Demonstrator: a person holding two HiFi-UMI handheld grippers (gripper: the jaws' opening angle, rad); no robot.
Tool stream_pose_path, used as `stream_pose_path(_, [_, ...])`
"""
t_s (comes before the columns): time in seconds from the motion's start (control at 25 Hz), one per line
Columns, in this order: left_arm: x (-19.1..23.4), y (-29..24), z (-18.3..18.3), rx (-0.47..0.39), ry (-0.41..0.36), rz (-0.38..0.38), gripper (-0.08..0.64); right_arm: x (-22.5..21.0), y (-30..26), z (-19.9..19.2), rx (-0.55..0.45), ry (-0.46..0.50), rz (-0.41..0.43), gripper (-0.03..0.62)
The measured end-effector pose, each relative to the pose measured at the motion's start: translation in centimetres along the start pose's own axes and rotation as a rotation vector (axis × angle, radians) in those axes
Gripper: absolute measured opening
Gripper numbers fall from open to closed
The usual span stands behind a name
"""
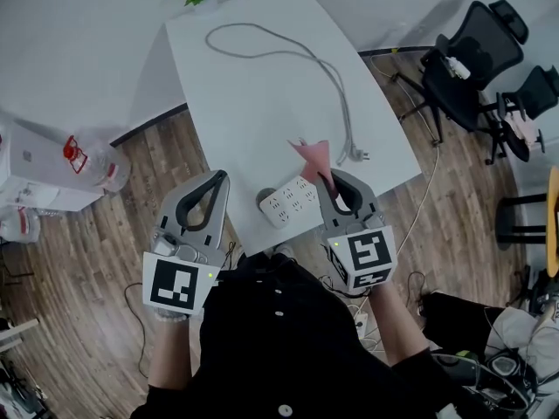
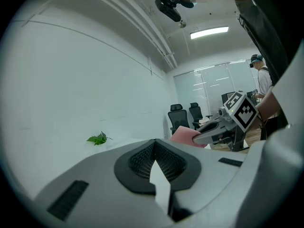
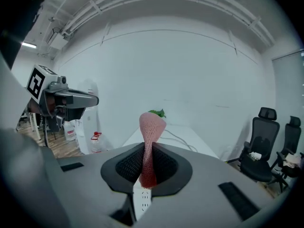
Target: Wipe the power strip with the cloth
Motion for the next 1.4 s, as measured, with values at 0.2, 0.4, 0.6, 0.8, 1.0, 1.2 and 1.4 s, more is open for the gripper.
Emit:
stream_pose_path(0.2, [-0.1,-0.4,0.1,0.003,-0.003,-0.015,0.011,-1.0,1.9,0.9,-0.043,-0.017,-0.058,0.055])
stream_pose_path(0.4, [-0.3,-0.9,0.3,-0.002,-0.011,-0.026,0.011,-1.5,2.3,0.9,-0.041,-0.019,-0.065,0.055])
stream_pose_path(0.6, [-0.5,-1.0,0.3,0.002,-0.013,-0.028,0.011,-1.7,2.3,0.7,-0.036,-0.037,-0.07,0.055])
stream_pose_path(0.8, [-0.4,-1.1,0.5,-0.002,-0.014,-0.032,0.011,-1.3,1.9,1.1,-0.044,-0.033,-0.063,0.055])
stream_pose_path(1.0, [-0.7,-1.2,0.7,-0.006,-0.018,-0.038,0.011,-1.3,2.0,1.4,-0.049,-0.026,-0.058,0.055])
stream_pose_path(1.2, [-0.8,-1.2,0.5,-0.01,-0.015,-0.043,0.011,-1.3,1.9,1.4,-0.049,-0.026,-0.065,0.055])
stream_pose_path(1.4, [-0.8,-1.2,0.5,-0.012,-0.014,-0.045,0.011,-1.3,2.0,1.5,-0.049,-0.025,-0.069,0.055])
Point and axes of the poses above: the fingertips, and each gripper's own axes: y backward along the fingers, x to its left, z out of its top, the point moved 3 cm from there along y, backward along the fingers, and after that the axes turned 10 degrees about x, right-handed, at the moved point
